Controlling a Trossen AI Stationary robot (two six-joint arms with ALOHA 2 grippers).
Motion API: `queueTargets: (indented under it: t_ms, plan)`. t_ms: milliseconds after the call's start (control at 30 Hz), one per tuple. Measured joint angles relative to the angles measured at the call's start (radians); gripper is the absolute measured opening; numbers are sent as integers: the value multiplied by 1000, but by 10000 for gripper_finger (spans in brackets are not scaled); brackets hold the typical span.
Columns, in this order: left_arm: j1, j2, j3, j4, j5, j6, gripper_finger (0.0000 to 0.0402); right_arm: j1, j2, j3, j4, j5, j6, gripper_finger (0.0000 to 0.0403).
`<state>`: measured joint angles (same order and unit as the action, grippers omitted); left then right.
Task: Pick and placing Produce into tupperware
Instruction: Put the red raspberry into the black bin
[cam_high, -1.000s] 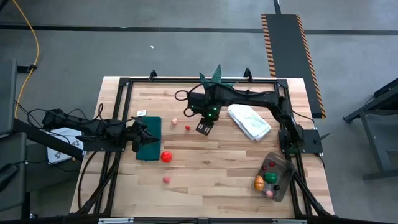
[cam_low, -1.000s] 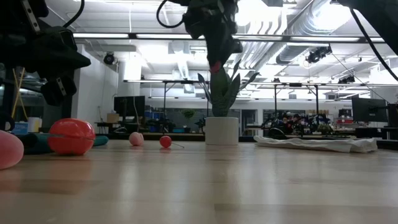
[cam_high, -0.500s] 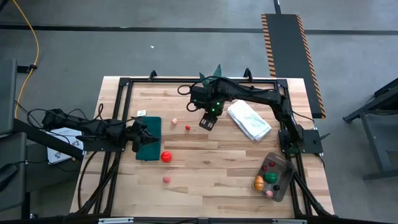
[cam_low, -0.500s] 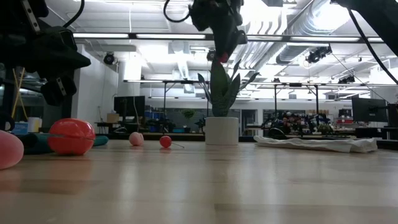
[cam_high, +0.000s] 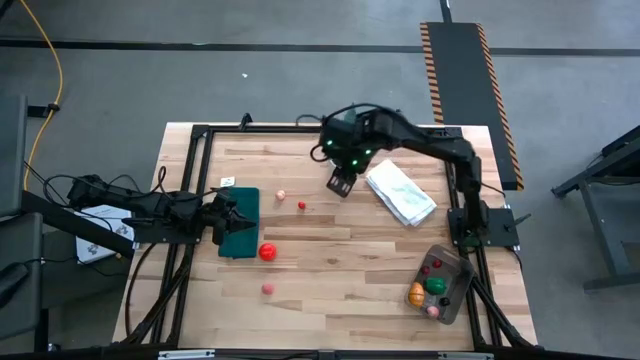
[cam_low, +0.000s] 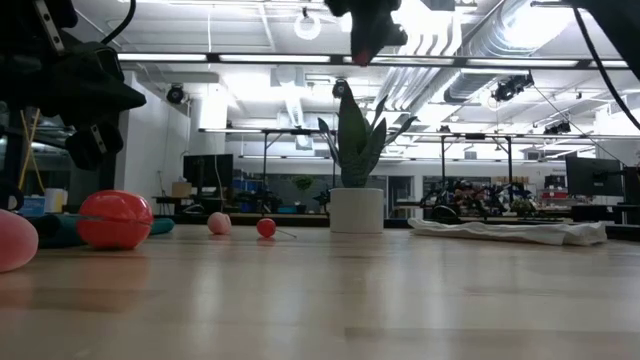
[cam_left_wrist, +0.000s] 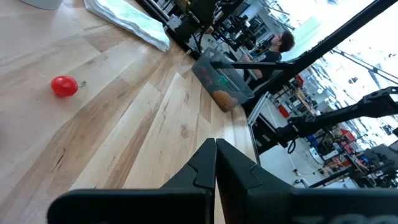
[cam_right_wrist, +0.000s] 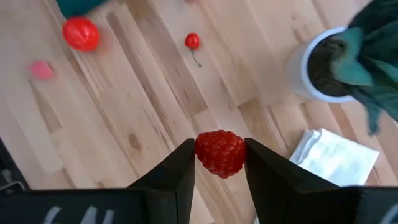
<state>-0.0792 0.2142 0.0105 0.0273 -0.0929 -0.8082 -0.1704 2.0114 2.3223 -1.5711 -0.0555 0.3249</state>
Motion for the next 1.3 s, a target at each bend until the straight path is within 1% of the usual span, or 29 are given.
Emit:
queueTargets:
  t_ms: [267,867,1067,1300]
  plan:
    - [0,0,0,0,0,0,1,-21,-100,0,0,37,23,113]
    - [0,0,0,0,-1,-1,1,-32,-238,0,0,37,127,113]
    - [0,0,0,1,-2,-1,1,-11,-270,0,0,39,199,113]
    - [0,0,0,1,-2,-1,1,51,-281,-1,0,39,290,113]
